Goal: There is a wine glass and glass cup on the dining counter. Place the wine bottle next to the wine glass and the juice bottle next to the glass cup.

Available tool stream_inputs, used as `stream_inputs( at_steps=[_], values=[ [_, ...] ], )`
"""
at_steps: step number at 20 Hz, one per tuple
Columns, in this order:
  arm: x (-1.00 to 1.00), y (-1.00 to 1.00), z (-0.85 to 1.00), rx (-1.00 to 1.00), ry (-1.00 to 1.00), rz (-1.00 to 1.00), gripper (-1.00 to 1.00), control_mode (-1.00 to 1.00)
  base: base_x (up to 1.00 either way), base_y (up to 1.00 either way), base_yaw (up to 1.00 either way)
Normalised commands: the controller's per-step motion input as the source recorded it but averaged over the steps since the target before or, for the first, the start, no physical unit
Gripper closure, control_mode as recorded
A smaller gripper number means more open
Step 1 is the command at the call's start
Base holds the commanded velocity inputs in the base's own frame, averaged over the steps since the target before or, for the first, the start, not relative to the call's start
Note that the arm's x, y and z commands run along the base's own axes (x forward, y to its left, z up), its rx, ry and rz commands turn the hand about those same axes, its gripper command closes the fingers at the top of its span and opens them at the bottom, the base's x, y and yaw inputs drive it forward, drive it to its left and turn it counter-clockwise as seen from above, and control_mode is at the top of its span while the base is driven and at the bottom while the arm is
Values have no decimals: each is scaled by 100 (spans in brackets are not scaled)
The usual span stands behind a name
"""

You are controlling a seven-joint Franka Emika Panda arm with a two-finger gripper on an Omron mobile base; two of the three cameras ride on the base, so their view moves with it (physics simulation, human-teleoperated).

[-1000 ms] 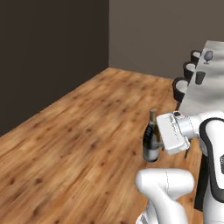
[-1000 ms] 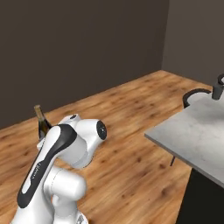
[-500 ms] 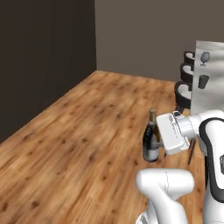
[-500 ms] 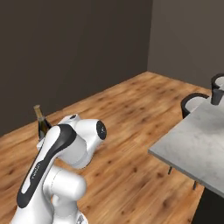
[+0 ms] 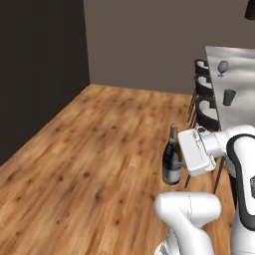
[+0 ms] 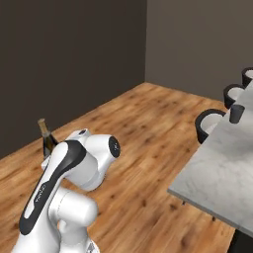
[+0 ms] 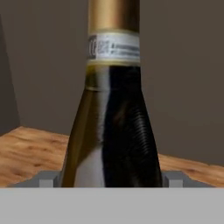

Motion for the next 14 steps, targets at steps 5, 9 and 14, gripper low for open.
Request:
stream_inputs(
  at_steps=[5, 9, 14],
  values=[
    [0, 0, 0, 0, 0, 0, 100, 100, 69, 26, -29],
    [0, 0, 0, 0, 0, 0, 100, 100, 68, 26, -29],
    [0, 0, 0, 0, 0, 0, 100, 100, 68, 25, -33]
  ],
)
